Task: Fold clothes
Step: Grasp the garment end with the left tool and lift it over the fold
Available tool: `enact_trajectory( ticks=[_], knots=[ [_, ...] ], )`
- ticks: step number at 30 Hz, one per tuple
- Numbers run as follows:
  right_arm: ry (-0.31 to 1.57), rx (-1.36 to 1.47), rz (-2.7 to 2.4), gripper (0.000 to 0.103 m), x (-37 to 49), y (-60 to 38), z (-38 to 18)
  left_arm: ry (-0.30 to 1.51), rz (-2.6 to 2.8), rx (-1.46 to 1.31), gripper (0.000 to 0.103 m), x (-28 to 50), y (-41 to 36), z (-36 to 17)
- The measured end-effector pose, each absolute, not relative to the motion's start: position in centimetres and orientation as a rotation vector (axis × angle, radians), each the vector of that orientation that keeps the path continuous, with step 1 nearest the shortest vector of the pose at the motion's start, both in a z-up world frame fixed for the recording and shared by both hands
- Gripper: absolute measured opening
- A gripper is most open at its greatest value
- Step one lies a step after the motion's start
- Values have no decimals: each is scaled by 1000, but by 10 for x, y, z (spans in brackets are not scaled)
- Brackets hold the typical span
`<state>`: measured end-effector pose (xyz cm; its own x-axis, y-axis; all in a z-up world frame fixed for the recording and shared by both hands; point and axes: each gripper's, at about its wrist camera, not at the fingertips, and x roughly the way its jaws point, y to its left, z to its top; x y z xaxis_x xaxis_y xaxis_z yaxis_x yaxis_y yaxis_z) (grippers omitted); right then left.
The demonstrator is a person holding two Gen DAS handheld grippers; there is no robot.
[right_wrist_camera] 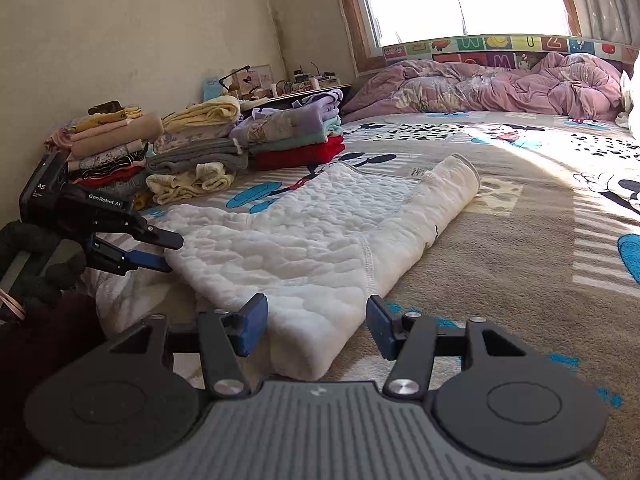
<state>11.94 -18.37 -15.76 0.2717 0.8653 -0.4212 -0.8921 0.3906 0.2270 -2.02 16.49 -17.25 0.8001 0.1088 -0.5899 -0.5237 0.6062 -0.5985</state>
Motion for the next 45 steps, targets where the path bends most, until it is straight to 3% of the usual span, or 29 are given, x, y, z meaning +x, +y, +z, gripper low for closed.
enact_trajectory(
  ticks=[6, 8, 13, 20, 23, 26, 30, 35, 43, 45],
  knots=[
    [484, -159, 1208, 56, 97, -173, -162, 592, 402, -556, 9, 12, 146, -152],
    [464, -192, 1203, 56, 92, -170, -163, 596, 390, -502, 7, 19, 144, -149],
    [410, -234, 1198, 56, 86, -175, -161, 444, 277, -293, 7, 23, 125, -118],
    [358, -322, 1237, 56, 72, -163, -166, 353, 241, -287, 7, 22, 132, -110],
    [376, -403, 1262, 57, 64, -148, -177, 359, 255, -288, 7, 25, 137, -114],
    [366, -483, 1267, 64, 54, -131, -186, 383, 278, -303, 6, 29, 147, -126],
    [324, -479, 1257, 61, 50, -136, -169, 389, 288, -322, 6, 26, 157, -139],
    [407, -527, 1257, 66, 61, -129, -185, 403, 288, -334, 6, 23, 161, -150],
    [425, -193, 1179, 61, 142, -158, -138, 369, 229, -282, 6, 19, 147, -136],
    [413, -137, 1094, 56, 171, -154, -134, 366, 217, -259, 6, 20, 141, -132]
  ],
)
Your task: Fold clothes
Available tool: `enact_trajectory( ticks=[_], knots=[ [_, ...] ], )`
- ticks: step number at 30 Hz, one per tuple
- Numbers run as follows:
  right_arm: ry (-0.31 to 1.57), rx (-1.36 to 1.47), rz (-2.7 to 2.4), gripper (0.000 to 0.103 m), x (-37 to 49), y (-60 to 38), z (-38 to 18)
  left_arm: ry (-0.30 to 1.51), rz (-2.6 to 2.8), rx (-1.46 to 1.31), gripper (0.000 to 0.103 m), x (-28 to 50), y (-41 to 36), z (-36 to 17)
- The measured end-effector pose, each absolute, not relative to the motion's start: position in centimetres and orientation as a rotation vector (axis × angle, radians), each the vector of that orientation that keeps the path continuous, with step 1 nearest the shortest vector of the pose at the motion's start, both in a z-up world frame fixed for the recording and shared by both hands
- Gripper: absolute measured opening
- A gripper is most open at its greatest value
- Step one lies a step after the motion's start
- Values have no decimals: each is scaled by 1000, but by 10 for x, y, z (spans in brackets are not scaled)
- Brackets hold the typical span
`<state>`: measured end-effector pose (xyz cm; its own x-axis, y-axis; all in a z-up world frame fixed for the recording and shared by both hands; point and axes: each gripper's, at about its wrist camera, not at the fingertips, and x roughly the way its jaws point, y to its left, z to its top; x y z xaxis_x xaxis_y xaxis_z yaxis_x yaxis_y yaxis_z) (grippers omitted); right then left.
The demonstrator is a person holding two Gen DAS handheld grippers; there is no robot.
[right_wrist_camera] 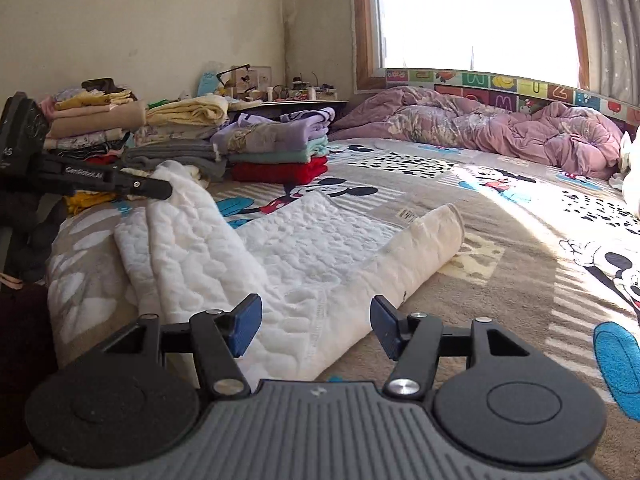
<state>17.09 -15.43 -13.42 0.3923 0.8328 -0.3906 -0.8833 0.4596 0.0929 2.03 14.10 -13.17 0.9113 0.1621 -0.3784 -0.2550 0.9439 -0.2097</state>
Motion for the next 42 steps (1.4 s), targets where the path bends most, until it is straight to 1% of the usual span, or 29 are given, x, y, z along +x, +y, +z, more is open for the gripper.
enact_trajectory(
  ticks=[1, 2, 6, 10, 15, 17, 20, 24, 30, 35, 37, 42],
  knots=[
    [415, -107, 1059, 52, 185, -152, -133, 365, 209, -251, 6, 22, 138, -129],
    [420, -85, 1022, 51, 199, -148, -133, 364, 201, -242, 6, 23, 136, -127],
    [469, -142, 943, 38, 240, -119, -149, 354, 173, -210, 6, 33, 125, -115],
    [522, -228, 965, 35, 260, -85, -167, 353, 144, -204, 6, 58, 117, -104],
    [599, -218, 1074, 35, 264, -62, -177, 374, 128, -203, 6, 104, 106, -94],
    [636, -150, 1103, 35, 270, -63, -177, 388, 131, -195, 6, 125, 102, -92],
    [713, 25, 1118, 35, 288, -75, -181, 442, 154, -180, 6, 160, 99, -97],
    [782, 311, 1114, 35, 311, -103, -187, 516, 156, -160, 6, 200, 98, -113],
    [848, 705, 1061, 35, 338, -147, -214, 545, 120, -46, 6, 220, 79, -126],
    [870, 913, 1028, 35, 350, -153, -232, 556, 65, 116, 6, 226, 57, -132],
    [874, 945, 1020, 35, 354, -151, -234, 572, 60, 207, 6, 231, 46, -138],
    [900, 1012, 1018, 35, 358, -146, -242, 651, 20, 243, 7, 250, 40, -158]
  ],
)
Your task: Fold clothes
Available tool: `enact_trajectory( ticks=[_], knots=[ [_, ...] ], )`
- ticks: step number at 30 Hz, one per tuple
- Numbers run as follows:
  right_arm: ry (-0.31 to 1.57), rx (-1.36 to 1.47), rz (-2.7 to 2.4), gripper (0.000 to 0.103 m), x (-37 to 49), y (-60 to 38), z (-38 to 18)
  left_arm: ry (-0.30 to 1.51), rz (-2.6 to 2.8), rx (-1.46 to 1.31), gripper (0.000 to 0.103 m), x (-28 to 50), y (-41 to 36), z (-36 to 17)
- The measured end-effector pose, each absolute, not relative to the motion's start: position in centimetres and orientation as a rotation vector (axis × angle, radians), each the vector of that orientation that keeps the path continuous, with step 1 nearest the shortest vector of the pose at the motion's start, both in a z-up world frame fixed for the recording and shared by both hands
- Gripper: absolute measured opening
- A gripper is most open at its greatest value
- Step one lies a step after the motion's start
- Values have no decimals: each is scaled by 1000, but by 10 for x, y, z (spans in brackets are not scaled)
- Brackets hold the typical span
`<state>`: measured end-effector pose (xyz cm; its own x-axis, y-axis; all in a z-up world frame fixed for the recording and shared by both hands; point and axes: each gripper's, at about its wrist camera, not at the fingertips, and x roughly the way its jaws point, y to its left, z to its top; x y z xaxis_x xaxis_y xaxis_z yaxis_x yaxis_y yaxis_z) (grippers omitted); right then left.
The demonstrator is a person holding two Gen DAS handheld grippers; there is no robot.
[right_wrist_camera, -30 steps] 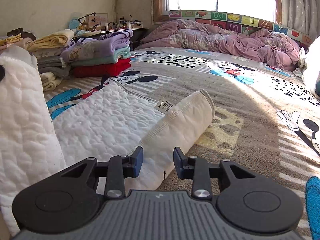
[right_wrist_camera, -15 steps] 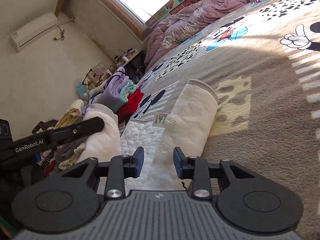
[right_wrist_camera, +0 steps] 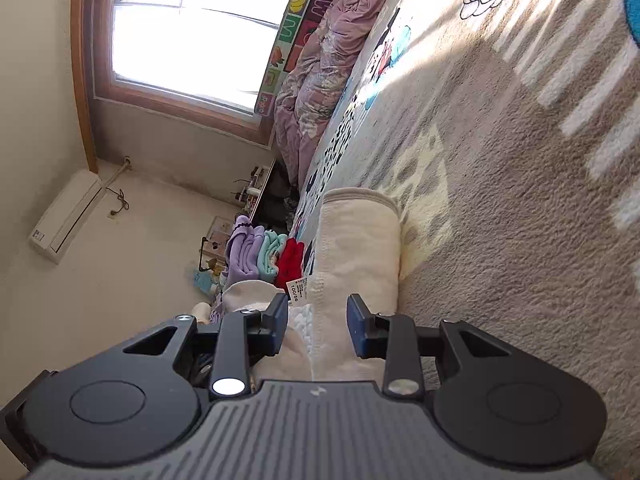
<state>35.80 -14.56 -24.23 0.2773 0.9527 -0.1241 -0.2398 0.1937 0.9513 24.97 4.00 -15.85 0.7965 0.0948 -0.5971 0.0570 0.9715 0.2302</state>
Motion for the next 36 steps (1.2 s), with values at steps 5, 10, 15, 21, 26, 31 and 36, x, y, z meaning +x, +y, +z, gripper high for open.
enact_trajectory(
  ticks=[5, 10, 15, 21, 26, 31, 36],
  knots=[
    [877, 1028, 985, 35, 362, -158, -239, 690, -36, 52, 35, 257, 67, -160],
    [821, 928, 988, 35, 354, -178, -222, 677, -91, -155, 35, 256, 97, -154],
    [721, 637, 1100, 35, 320, -181, -185, 755, -88, -9, 32, 276, 84, -175],
    [700, 250, 1233, 35, 255, -165, -162, 771, -95, 107, 31, 274, 75, -191],
    [760, -18, 1288, 35, 204, -147, -175, 768, -90, 89, 33, 272, 81, -190],
    [674, -226, 1227, 35, 165, -129, -183, 755, -82, 129, 37, 271, 77, -195],
    [657, -251, 1215, 36, 161, -135, -172, 750, -89, 120, 38, 270, 81, -193]
  ],
)
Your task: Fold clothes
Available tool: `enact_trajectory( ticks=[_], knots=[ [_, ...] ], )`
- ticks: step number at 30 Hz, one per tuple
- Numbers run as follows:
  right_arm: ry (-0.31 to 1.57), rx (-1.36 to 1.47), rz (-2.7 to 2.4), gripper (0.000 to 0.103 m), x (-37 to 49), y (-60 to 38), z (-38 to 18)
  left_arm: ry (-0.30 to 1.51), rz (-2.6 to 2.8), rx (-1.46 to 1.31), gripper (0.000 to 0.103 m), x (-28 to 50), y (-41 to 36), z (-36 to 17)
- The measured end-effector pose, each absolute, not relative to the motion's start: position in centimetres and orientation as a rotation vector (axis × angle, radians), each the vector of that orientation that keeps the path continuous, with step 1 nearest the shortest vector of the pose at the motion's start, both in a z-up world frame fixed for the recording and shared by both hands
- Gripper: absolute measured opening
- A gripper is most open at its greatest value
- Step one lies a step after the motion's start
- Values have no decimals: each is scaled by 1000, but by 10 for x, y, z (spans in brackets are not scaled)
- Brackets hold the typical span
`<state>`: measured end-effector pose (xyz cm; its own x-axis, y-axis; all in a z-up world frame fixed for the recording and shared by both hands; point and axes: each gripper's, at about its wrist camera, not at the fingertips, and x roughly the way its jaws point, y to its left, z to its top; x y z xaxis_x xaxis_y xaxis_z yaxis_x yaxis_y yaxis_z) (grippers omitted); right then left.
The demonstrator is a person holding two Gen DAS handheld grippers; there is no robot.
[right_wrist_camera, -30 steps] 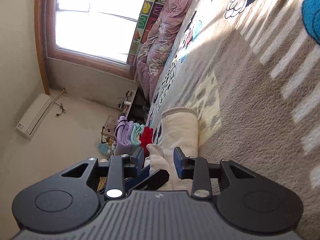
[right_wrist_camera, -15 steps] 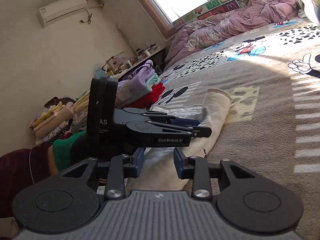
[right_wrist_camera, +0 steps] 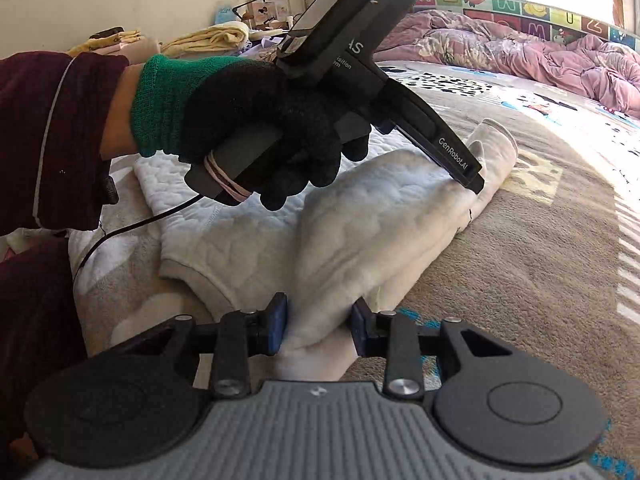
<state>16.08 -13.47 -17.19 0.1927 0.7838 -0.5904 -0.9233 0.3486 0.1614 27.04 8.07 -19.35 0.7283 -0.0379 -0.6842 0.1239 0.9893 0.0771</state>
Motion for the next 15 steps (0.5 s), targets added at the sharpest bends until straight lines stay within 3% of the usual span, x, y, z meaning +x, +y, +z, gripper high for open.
enact_trajectory(
  ticks=[3, 9, 15],
  knots=[
    [657, -173, 1234, 38, 170, -156, -155, 746, -90, 137, 39, 269, 80, -193],
    [443, -168, 1153, 39, 160, -157, -138, 734, -90, 97, 40, 268, 86, -195],
    [615, -256, 1224, 41, 156, -107, -179, 745, -93, 79, 42, 269, 87, -187]
  ],
)
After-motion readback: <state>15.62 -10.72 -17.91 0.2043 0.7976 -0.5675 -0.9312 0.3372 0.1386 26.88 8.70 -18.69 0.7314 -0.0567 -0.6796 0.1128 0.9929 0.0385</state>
